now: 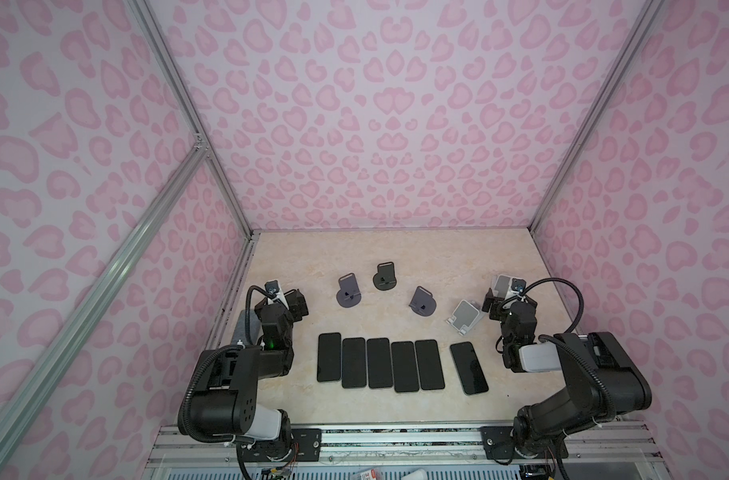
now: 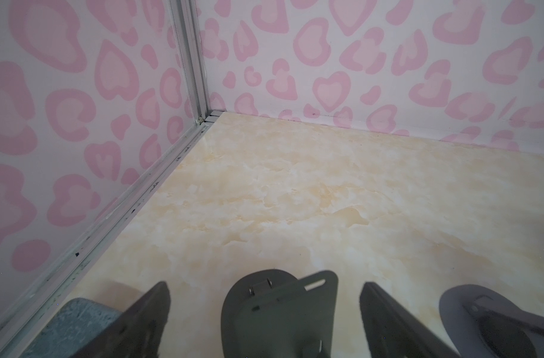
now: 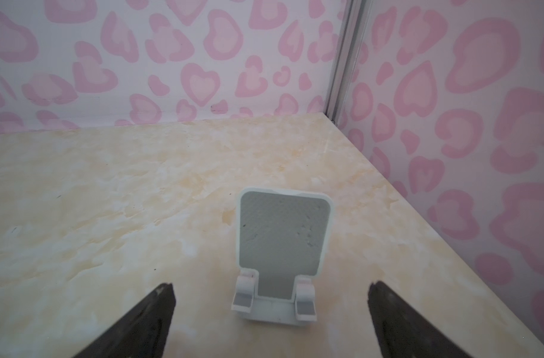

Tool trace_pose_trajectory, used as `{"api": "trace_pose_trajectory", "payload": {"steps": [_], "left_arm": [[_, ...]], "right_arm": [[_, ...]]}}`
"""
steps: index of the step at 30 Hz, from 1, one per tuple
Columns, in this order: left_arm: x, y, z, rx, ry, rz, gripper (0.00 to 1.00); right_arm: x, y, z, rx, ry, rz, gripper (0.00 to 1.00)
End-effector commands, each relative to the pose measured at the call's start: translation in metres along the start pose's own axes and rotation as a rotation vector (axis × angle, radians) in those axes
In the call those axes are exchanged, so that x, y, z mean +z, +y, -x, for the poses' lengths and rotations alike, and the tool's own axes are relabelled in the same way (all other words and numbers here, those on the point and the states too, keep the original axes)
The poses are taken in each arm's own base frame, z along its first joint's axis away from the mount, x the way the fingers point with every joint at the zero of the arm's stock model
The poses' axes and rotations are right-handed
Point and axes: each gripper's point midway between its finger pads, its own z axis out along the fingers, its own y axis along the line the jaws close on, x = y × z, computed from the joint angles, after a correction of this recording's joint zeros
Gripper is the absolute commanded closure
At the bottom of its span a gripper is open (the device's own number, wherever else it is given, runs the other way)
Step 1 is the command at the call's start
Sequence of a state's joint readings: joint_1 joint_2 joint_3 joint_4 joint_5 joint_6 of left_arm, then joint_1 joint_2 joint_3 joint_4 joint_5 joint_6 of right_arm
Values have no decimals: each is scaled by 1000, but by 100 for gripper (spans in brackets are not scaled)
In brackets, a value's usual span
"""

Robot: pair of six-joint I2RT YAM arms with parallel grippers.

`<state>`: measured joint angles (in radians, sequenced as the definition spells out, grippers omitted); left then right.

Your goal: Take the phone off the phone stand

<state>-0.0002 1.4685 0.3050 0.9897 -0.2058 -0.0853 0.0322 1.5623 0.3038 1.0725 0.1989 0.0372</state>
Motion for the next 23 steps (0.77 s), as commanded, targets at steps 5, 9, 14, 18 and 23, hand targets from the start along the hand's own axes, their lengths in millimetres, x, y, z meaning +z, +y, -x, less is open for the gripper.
{"api": "trace_pose_trajectory", "payload": {"steps": [5, 9, 14, 18, 23], "left_arm": [[1, -1, 8, 0, -25, -3, 2], [2, -1, 7, 0, -24, -3, 2], [1, -1, 7, -1, -23, -3, 2], [2, -1, 7, 0, -21, -1, 2], [7, -17, 4, 31, 12, -99, 2]], "right_arm": [[0, -4, 2, 4, -12, -42, 0], [-1, -10, 3, 21, -22, -62, 0], [-1, -6, 3, -11, -18, -85, 0], [-1, -6, 3, -11, -18, -86, 0], [-1, -6, 3, -11, -17, -85, 0]]}}
